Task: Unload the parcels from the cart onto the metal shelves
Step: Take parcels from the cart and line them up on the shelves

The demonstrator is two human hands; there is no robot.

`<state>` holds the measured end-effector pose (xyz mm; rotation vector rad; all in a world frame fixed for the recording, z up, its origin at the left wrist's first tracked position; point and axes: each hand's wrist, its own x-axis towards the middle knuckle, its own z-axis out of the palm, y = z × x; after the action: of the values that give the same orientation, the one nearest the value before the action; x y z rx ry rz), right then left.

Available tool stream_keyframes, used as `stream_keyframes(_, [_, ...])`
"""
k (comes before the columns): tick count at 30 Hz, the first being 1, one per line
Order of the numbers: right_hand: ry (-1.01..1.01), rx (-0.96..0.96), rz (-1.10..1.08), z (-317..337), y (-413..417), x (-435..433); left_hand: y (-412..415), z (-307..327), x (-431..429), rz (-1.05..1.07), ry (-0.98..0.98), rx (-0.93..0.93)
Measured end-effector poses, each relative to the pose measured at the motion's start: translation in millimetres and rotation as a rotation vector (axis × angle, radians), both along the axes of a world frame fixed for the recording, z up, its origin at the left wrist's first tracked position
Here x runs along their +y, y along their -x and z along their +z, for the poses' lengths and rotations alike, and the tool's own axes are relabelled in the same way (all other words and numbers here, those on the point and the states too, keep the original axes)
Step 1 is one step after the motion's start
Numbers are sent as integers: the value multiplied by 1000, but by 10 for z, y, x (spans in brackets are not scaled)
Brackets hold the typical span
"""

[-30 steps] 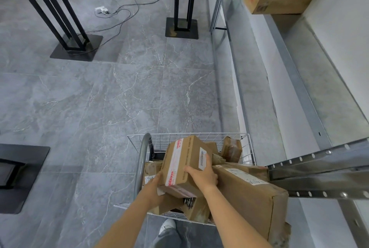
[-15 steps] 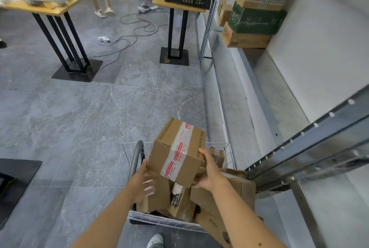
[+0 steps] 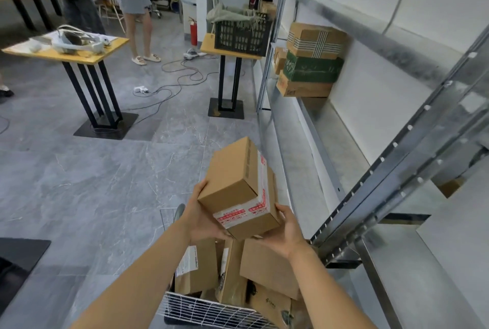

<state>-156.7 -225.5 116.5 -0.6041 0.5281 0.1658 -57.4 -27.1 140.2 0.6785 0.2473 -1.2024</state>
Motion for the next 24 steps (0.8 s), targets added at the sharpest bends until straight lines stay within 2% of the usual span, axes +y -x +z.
stream_keyframes(5, [151,-15,2,202,160,-55,156,279,18,-1,-45,-148])
stream_keyframes(11, [762,-16,67,588,363,13,381,482,80,-8,-245,-401])
stream_keyframes(13, [871,-57,88,717,423,84,495,531,81,-30,-309,-501])
stream_keyframes(18, [750,-29,156,968,658,182,799,705,56,-18,-391,-679])
stream_keyframes(24, [674,-117,156,1078,928,234,1066,885,1,-89,-468,-968])
